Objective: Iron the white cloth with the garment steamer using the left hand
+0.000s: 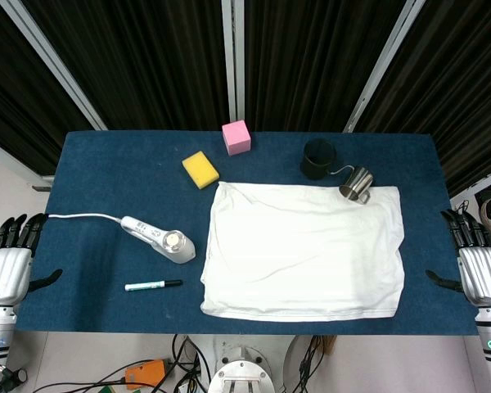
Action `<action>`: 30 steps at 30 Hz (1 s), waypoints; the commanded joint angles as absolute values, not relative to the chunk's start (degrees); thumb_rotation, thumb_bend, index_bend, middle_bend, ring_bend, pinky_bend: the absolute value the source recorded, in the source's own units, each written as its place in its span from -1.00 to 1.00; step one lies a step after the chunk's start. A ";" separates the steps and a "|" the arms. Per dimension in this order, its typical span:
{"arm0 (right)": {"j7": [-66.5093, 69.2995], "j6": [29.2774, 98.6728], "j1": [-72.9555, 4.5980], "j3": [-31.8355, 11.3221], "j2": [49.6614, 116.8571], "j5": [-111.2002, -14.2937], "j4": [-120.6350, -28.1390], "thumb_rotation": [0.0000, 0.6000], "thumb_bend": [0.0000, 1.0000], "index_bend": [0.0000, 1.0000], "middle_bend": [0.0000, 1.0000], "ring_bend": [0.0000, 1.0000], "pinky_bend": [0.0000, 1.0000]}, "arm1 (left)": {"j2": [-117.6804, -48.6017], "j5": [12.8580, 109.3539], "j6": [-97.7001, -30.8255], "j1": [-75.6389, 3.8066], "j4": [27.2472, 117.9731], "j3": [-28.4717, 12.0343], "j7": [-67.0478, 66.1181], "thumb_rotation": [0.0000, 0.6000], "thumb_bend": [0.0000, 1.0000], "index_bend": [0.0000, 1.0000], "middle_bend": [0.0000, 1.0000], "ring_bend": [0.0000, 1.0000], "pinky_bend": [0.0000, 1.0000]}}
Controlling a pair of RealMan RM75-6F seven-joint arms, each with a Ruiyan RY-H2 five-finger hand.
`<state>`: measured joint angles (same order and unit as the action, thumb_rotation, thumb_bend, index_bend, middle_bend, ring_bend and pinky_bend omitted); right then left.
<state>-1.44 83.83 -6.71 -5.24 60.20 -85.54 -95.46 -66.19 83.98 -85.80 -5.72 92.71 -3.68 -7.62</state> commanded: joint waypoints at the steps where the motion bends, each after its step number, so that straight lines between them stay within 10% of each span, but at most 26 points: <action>1: -1.31 83.52 -6.93 -5.24 60.39 -85.57 -95.15 1.00 -0.66 -0.88 -0.75 -0.94 -0.66 | -66.30 83.96 -85.57 -5.87 92.75 -3.71 -7.62 1.00 -0.87 -0.88 -0.80 -0.96 -1.00; 11: -0.99 81.43 -7.47 -4.02 59.51 -86.42 -95.27 1.00 -0.66 -0.88 -0.75 -0.94 -0.66 | -66.04 86.98 -82.99 -9.91 93.24 -5.13 -9.07 1.00 -0.79 -0.81 -0.78 -0.92 -1.00; 30: -1.65 72.81 -9.08 -0.50 57.69 -84.55 -96.54 1.00 -0.66 -0.86 -0.78 -0.99 -0.75 | -68.47 83.23 -56.75 -28.33 93.71 -6.85 -23.95 1.00 -0.71 -0.53 -0.53 -0.72 -1.00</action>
